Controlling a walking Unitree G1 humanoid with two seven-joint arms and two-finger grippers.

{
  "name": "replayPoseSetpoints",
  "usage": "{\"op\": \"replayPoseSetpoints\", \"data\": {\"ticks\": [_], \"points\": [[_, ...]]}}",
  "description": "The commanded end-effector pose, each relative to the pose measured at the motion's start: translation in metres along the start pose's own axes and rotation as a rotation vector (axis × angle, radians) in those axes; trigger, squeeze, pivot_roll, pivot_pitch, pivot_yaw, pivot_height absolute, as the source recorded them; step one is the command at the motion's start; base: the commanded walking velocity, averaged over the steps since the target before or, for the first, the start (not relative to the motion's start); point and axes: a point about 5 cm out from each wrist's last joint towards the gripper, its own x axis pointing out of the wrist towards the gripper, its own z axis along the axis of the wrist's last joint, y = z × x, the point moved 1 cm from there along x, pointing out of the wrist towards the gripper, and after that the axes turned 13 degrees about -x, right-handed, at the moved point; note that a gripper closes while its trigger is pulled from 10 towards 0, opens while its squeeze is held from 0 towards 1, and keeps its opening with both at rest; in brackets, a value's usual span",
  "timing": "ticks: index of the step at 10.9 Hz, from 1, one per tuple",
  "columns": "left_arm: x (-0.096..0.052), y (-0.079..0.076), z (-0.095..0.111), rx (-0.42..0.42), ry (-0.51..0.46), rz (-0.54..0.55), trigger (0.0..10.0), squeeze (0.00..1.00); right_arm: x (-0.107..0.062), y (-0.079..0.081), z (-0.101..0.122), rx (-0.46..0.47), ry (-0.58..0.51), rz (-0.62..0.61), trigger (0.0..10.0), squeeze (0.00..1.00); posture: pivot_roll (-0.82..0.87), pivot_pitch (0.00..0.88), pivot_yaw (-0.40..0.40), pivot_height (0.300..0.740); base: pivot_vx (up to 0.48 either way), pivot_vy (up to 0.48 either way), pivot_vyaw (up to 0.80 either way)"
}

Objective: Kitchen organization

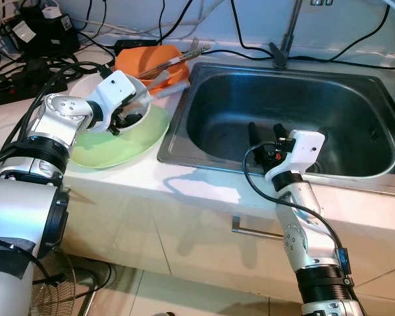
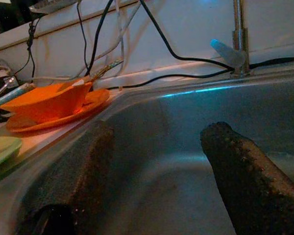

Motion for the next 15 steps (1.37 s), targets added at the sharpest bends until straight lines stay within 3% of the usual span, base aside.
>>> {"op": "replayPoseSetpoints", "data": {"ticks": [1, 2, 3, 4, 5, 12, 15], "points": [[0.001, -0.002, -0.012, -0.032, 0.036, -0.012, 10.0, 0.00, -0.015, -0.004, -0.034, 0.024, 0.155, -0.022, 10.0, 0.00, 0.14, 0.153, 0.069, 0.740, 0.000, 0.000, 0.00], [0.001, -0.002, -0.012, -0.038, 0.036, -0.017, 10.0, 0.00, -0.014, -0.004, -0.033, 0.024, 0.155, -0.023, 10.0, 0.00, 0.15, 0.148, 0.069, 0.740, 0.000, 0.000, 0.00], [0.000, -0.001, -0.011, -0.047, 0.036, -0.010, 4.9, 0.00, -0.014, -0.004, -0.033, 0.026, 0.154, -0.023, 10.0, 0.00, 0.15, 0.144, 0.071, 0.740, 0.000, 0.000, 0.00], [0.000, -0.001, -0.011, -0.049, 0.037, -0.005, 1.2, 0.00, -0.013, -0.004, -0.033, 0.027, 0.153, -0.023, 10.0, 0.00, 0.15, 0.141, 0.071, 0.740, 0.000, 0.000, 0.00], [0.000, -0.001, -0.011, -0.050, 0.036, -0.009, 0.0, 0.00, -0.012, -0.005, -0.032, 0.026, 0.150, -0.025, 10.0, 0.00, 0.15, 0.137, 0.071, 0.740, 0.000, 0.000, 0.00], [-0.006, 0.006, -0.009, -0.108, -0.018, -0.004, 0.0, 0.00, -0.004, -0.008, -0.029, 0.016, 0.141, -0.024, 10.0, 0.00, 0.15, 0.118, 0.054, 0.740, 0.000, 0.000, 0.00], [-0.013, 0.011, 0.000, -0.135, -0.095, -0.038, 0.0, 0.00, 0.003, -0.007, -0.026, 0.012, 0.130, -0.008, 10.0, 0.00, 0.16, 0.101, 0.040, 0.740, 0.000, 0.000, 0.00]]}}
